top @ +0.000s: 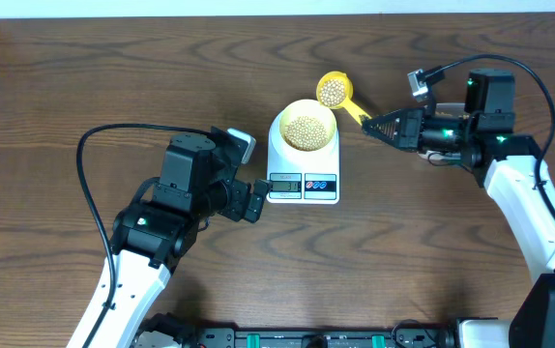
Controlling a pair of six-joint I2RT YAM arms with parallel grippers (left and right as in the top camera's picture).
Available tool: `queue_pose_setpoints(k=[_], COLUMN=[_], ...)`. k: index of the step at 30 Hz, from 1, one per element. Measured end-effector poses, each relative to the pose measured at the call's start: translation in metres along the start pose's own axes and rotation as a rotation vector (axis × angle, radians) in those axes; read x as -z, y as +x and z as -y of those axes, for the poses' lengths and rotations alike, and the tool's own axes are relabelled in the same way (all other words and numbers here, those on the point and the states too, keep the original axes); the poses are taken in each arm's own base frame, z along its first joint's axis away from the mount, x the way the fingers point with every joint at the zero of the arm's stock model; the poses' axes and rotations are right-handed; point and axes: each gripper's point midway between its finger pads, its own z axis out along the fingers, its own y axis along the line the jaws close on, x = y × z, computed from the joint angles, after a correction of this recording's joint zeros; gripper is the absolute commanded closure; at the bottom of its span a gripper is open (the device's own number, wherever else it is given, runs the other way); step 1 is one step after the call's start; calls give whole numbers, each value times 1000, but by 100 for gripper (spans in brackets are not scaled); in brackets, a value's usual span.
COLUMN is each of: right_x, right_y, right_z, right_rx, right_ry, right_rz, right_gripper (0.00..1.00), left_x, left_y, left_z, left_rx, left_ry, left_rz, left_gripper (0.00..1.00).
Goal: Scoop item into bowl and weigh 50g on scale
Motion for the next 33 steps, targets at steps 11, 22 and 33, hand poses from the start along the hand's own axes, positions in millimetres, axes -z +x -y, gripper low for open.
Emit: queue_pose_setpoints(k=[11, 22, 33], right_x=[-13, -27, -40], right_y=[-5, -3, 5], right_z=[12, 24, 20], right_rx=[53, 131, 214], right_ry=[115, 226, 251], right_rz=[38, 43, 16], right_gripper=[99, 99, 99], left_x=[0, 0, 0], left_y=[0, 0, 0], left_z=[0, 0, 0], left_rx=[0, 0, 0], left_ry=[0, 0, 0], left_rz=[0, 0, 0], left_gripper=[2, 2, 2])
